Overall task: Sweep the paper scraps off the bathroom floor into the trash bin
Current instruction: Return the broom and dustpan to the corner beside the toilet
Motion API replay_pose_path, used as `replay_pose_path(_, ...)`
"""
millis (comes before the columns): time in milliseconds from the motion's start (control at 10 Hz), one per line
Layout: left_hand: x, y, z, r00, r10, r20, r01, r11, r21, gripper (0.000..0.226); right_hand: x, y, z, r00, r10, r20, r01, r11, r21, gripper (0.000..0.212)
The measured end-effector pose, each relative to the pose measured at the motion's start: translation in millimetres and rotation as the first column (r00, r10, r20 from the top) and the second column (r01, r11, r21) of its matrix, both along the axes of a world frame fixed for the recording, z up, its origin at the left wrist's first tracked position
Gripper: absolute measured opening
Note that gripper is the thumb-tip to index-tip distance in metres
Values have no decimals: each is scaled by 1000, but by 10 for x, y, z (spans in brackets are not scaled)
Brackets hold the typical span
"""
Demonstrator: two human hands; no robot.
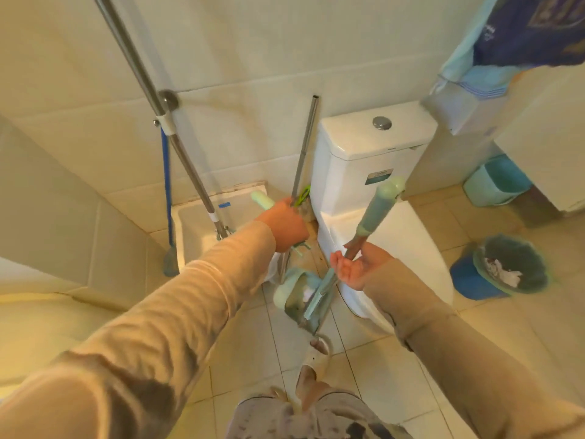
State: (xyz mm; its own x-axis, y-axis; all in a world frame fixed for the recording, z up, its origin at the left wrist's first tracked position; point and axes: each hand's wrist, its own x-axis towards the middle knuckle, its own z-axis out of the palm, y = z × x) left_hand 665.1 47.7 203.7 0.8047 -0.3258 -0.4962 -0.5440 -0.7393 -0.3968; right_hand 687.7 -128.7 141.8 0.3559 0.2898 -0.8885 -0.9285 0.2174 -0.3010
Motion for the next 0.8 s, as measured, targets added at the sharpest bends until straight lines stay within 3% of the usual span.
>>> replay_pose_path(100, 307, 91, -125, 992, -122, 8, 121, 989, 81, 22, 290, 68, 158, 999, 6, -37, -6, 1000, -9, 28)
replay_pose_path(200, 548, 180, -149, 979, -204, 19, 202, 975, 93, 21, 497, 89, 225, 986, -16, -164, 39, 989, 142, 35)
replay_pose_path(300, 770, 247, -120, 973, -228, 24, 225, 971, 78, 20, 713, 188, 293, 978, -57, -201, 91, 982, 167, 38)
replay_pose_path(500, 1238, 417, -50, 947, -297, 120, 297, 955, 18, 17, 1161, 514, 298, 977, -74, -198, 113, 975, 192, 40)
replay_pose_path(800, 1854, 845, -166, 891, -449, 63, 445, 893, 68, 35, 1793, 1108, 177, 950, -204, -237, 256, 943, 212, 39)
